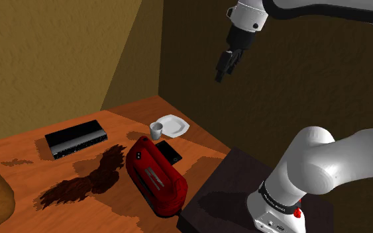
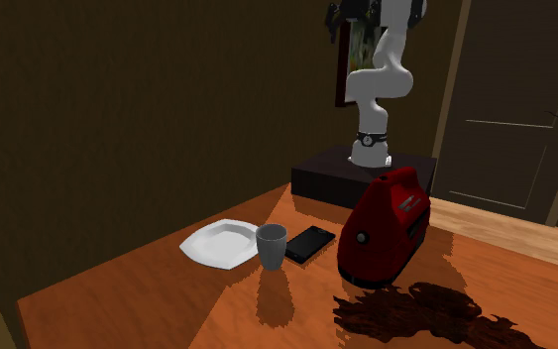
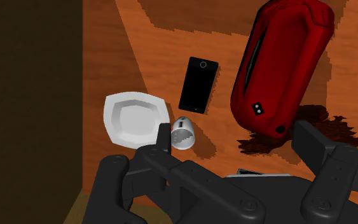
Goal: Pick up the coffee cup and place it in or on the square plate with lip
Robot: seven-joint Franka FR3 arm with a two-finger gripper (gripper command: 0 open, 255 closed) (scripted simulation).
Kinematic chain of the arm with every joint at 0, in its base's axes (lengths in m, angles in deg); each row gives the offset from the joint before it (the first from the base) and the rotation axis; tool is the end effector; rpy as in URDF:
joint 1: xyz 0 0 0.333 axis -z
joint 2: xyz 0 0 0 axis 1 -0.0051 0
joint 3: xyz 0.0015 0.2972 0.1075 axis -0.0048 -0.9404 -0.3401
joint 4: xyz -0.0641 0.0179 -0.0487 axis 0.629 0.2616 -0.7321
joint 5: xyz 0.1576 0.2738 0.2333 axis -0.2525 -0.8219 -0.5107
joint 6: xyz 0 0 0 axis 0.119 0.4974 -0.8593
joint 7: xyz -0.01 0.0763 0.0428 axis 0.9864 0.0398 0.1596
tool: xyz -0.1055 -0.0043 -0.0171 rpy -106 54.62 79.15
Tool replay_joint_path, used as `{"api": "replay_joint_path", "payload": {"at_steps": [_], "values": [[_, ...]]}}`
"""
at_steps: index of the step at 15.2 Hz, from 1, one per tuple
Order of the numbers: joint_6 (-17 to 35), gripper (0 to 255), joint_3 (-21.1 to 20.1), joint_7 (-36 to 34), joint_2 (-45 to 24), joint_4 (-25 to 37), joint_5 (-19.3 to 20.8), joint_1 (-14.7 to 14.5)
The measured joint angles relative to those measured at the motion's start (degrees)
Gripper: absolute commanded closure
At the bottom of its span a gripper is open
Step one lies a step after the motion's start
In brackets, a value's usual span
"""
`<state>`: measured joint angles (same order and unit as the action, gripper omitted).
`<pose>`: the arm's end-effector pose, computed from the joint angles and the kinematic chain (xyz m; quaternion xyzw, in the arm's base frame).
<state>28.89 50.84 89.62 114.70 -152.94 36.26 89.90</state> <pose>0.3223 -0.0036 0.6063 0.9965 0.0405 0.0672 0.0285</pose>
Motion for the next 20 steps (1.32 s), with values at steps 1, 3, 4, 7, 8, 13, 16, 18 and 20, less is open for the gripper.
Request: {"api": "replay_joint_path", "payload": {"at_steps": [1,3,4,7,8,13,16,18,20], "values": [[0.0,0,0.0,0.0,0.0,0.0,0.0,0.0],[2.2,0,0.0,-0.1,-1.3,-0.9,0.0,0.0],[4.1,0,-0.1,-0.3,-2.1,-2.0,0.0,0.0],[10.2,0,0.1,-0.3,-6.0,-4.1,0.3,0.1],[12.2,0,0.0,-0.5,-7.7,-4.3,0.3,0.0],[22.4,0,0.1,-0.8,-15.5,-6.6,0.7,0.2],[28.4,0,-0.3,-1.7,-21.2,-6.9,0.9,0.1],[32.3,0,-0.4,-2.0,-24.5,-7.4,1.1,0.2],[35.5,0,-0.4,-2.2,-28.6,-6.4,1.3,0.3]]}}
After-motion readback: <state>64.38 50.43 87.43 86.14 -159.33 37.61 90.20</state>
